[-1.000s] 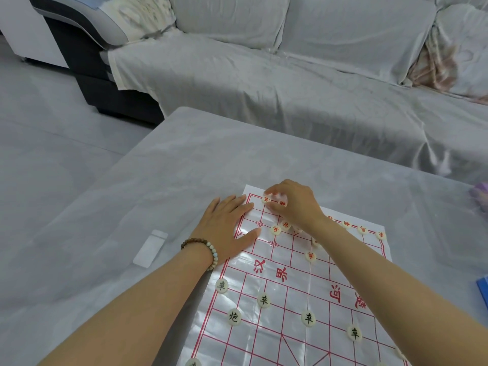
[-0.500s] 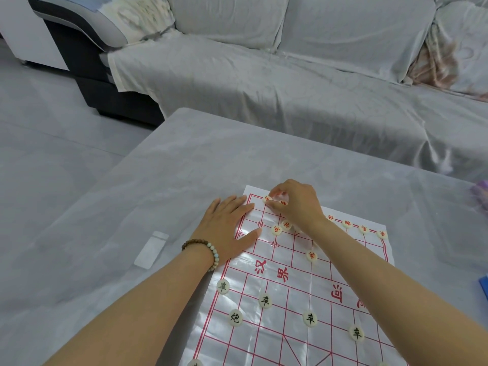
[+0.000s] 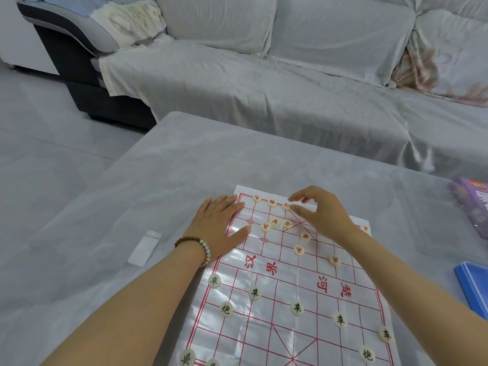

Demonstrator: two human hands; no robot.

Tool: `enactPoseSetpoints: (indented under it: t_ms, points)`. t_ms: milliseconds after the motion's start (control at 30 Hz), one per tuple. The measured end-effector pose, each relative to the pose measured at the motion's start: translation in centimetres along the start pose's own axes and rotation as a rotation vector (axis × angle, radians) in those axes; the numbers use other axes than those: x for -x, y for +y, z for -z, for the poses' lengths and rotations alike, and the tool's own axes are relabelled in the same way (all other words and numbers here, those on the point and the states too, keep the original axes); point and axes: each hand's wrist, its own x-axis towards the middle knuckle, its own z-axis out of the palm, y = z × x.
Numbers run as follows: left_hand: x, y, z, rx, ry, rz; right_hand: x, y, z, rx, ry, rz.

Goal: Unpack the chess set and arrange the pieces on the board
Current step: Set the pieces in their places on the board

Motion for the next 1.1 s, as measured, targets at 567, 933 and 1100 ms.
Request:
enactPoseSetpoints:
  t_ms: [567, 933, 1100]
  points:
    - [0.0, 0.3, 0.1, -0.018, 0.021, 0.007, 4.5, 2.1, 0.3, 0.119, -0.117, -0.083]
    - [0.0, 0.1, 0.0, 0.037, 0.034, 0.024, 3.3, 0.3, 0.7, 0.119, -0.061, -0.041]
    - [0.0, -0.1, -0.1, 0.031, 0.032, 0.047, -0.3, -2.5, -0.5, 0.011, 0.005, 0.053]
